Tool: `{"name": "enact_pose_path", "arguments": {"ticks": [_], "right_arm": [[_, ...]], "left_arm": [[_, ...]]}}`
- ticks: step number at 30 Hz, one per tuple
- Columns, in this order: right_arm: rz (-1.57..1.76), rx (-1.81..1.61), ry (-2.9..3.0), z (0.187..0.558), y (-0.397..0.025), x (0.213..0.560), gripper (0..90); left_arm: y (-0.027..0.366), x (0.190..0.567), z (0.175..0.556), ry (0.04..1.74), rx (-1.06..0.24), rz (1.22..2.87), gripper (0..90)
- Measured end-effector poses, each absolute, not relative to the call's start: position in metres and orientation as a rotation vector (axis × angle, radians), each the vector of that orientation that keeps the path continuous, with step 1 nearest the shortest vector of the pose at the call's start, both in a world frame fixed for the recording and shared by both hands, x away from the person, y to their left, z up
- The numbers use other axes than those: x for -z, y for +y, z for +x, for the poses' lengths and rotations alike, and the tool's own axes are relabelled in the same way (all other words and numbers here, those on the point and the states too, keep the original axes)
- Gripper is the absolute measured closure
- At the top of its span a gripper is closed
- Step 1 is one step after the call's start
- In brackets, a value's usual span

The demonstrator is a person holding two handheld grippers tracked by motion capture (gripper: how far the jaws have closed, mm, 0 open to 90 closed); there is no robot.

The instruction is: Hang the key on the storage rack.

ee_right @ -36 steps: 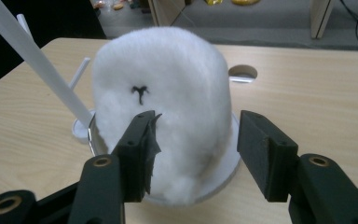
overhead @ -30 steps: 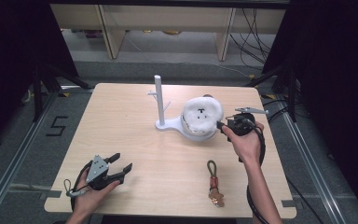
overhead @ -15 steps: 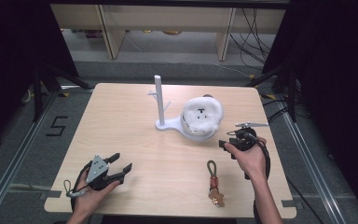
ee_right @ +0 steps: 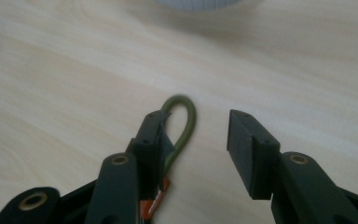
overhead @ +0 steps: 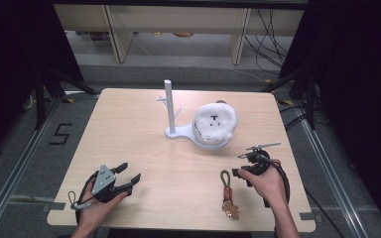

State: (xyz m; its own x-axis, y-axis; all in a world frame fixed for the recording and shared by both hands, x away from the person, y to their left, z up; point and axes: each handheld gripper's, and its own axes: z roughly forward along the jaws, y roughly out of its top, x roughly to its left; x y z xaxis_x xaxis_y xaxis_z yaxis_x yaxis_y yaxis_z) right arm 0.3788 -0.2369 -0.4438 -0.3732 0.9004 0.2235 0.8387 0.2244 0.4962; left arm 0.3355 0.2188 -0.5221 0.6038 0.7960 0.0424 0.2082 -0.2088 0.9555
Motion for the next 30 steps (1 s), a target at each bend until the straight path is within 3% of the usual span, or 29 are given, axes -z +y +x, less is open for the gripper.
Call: {"name": "enact_pose_path", "arguments": {"ticks": [7, 21, 30], "right_arm": [[1.905, -0.699, 2.42, 0.37, -0.226, 0.448, 61.0], [1.913, -0.503, 2.541, 0.371, -0.207, 0.463, 66.6], [1.904, -0.437, 2.537, 0.375, -0.199, 0.466, 64.3]], "left_arm": [[0.218, 0.522, 0.336, 0.82, -0.675, 1.738, 35.3], [0.218, 0.523, 0.334, 0.797, -0.671, 1.731, 35.4], [0.218, 0.522, 0.333, 0.811, -0.678, 1.745, 35.3]]}}
